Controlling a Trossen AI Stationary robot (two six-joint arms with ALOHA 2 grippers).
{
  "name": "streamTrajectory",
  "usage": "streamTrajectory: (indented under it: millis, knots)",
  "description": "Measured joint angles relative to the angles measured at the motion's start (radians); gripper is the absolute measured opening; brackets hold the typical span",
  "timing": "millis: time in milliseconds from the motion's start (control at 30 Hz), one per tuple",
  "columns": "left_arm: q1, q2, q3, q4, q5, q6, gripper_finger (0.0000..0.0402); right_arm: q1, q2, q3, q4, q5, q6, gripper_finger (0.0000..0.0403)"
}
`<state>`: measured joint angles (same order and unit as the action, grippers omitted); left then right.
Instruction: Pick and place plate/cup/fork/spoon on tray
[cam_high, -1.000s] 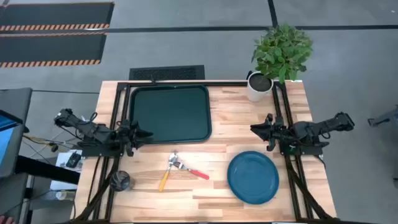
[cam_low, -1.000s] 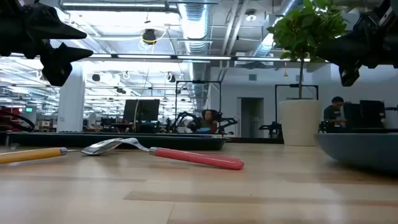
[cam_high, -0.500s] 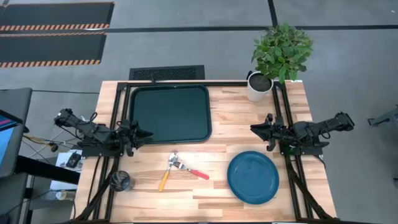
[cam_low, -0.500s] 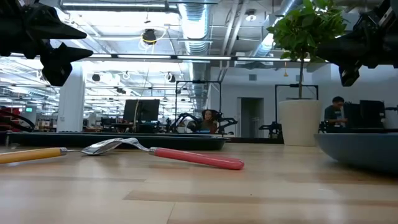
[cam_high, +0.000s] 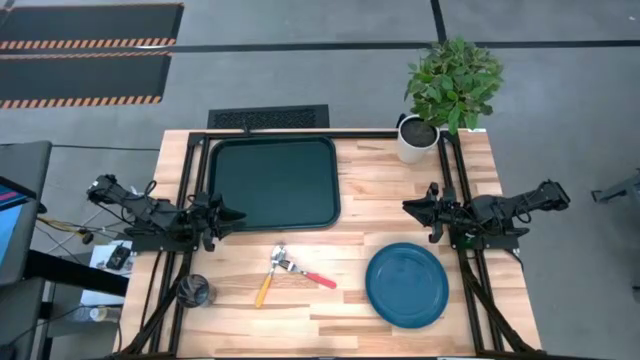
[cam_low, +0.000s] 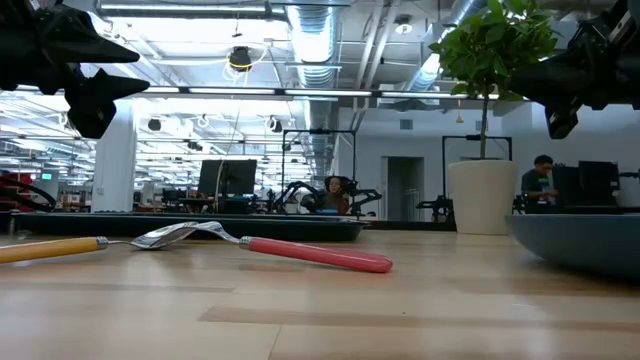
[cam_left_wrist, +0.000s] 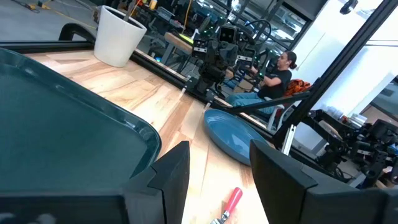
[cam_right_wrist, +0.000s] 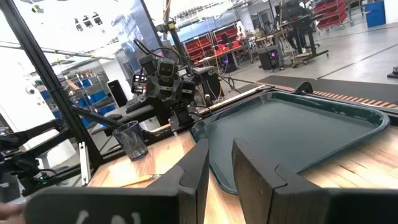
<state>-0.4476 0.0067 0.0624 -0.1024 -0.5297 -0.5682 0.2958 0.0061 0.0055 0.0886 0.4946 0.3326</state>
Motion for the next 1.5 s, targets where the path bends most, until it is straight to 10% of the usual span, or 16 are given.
streamTrajectory:
  millis: [667, 1300, 1500]
  knots:
    - [0.000, 0.000, 0.000, 0.000, 0.000, 0.000, 0.0153, -0.001, 0.000, 0.000, 0.000, 0.001, -0.018, 0.0097]
    - [0.000, 0.000, -0.001, 0.004, -0.222, -0.017, 0.0153, -0.031, 0.000, 0.000, 0.006, -0.004, -0.964, 0.0097]
    - [0.000, 0.000, -0.001, 0.004, -0.319, -0.074, 0.0153, -0.028, 0.000, 0.000, 0.014, -0.103, -0.720, 0.0097]
